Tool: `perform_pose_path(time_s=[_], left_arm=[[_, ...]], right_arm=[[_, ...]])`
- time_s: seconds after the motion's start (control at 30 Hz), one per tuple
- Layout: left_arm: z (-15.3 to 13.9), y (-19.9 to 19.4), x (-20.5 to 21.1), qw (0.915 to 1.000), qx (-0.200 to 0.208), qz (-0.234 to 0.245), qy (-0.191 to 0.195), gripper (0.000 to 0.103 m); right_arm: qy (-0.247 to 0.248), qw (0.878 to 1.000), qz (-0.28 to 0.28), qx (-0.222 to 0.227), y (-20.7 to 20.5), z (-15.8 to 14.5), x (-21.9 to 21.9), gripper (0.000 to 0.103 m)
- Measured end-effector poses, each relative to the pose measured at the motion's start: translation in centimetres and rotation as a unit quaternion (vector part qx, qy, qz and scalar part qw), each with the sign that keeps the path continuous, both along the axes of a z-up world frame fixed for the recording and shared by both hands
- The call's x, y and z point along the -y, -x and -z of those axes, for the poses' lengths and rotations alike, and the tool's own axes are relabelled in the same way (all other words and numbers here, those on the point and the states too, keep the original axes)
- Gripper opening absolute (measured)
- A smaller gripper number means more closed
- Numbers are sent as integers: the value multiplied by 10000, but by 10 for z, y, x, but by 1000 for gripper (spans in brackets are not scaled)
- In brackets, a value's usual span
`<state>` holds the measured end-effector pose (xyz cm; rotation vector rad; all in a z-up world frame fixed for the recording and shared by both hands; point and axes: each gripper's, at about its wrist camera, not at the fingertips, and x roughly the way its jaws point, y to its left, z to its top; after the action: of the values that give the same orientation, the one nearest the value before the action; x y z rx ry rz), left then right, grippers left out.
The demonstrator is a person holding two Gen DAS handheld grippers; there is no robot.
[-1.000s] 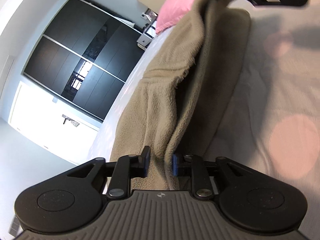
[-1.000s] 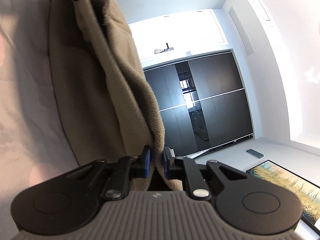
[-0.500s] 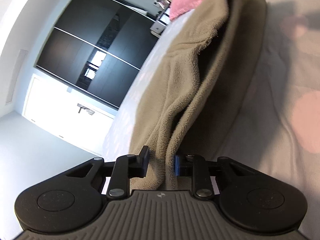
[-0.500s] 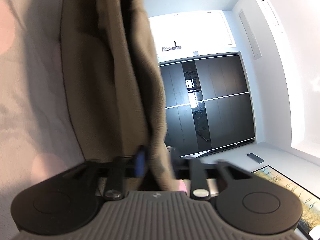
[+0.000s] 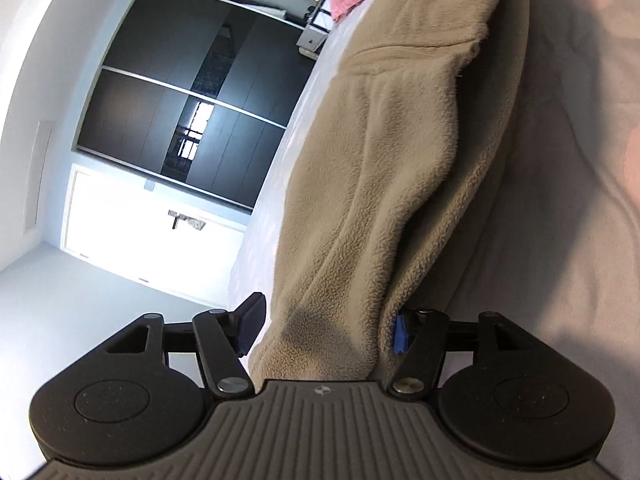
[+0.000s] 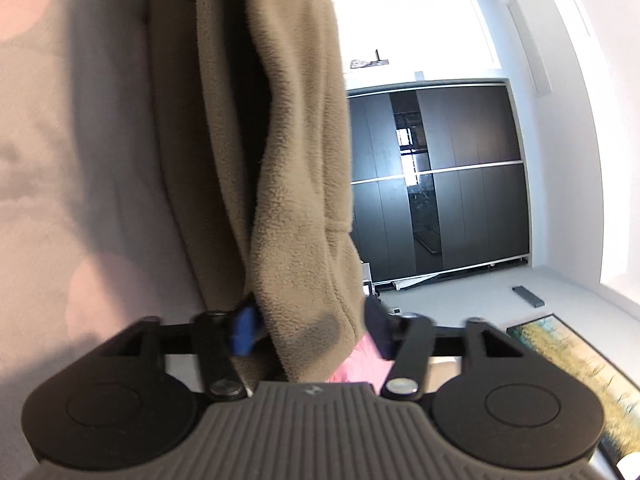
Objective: Fold clothes
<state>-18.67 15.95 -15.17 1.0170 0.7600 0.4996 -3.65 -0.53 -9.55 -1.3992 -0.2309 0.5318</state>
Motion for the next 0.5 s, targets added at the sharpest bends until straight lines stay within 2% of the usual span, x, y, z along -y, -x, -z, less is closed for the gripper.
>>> perform_pose_path(time_s=[0.03, 0.07, 0.1, 0.13, 0.17, 0.3, 0.5], left_arm=[[-6, 1, 0, 9999, 123, -9, 108, 46], [-11, 1, 1, 9995, 247, -18, 215, 34], [-18, 2, 2, 9988, 389, -39, 300, 29], [-24, 4, 4, 9980, 506, -58, 387, 21], [-31, 5, 6, 9969, 623, -77, 473, 17], [-56, 15, 9, 9910, 914, -220, 956, 13], [-101, 31, 9, 9812, 1337, -282, 1361, 12]], right_arm=[[-87, 10000, 9, -23, 0, -4, 1, 39], [-172, 9998, 11, -21, 0, -8, 1, 28], [-258, 9997, 21, -8, 0, -12, 1, 19], [-344, 9994, 31, 6, 0, -16, 2, 18], [-430, 9991, 49, -21, 1, -22, 2, 16], [-699, 9974, 73, -140, -10, -44, -12, 14], [-1167, 9930, 99, -153, 7, -64, -1, 13]])
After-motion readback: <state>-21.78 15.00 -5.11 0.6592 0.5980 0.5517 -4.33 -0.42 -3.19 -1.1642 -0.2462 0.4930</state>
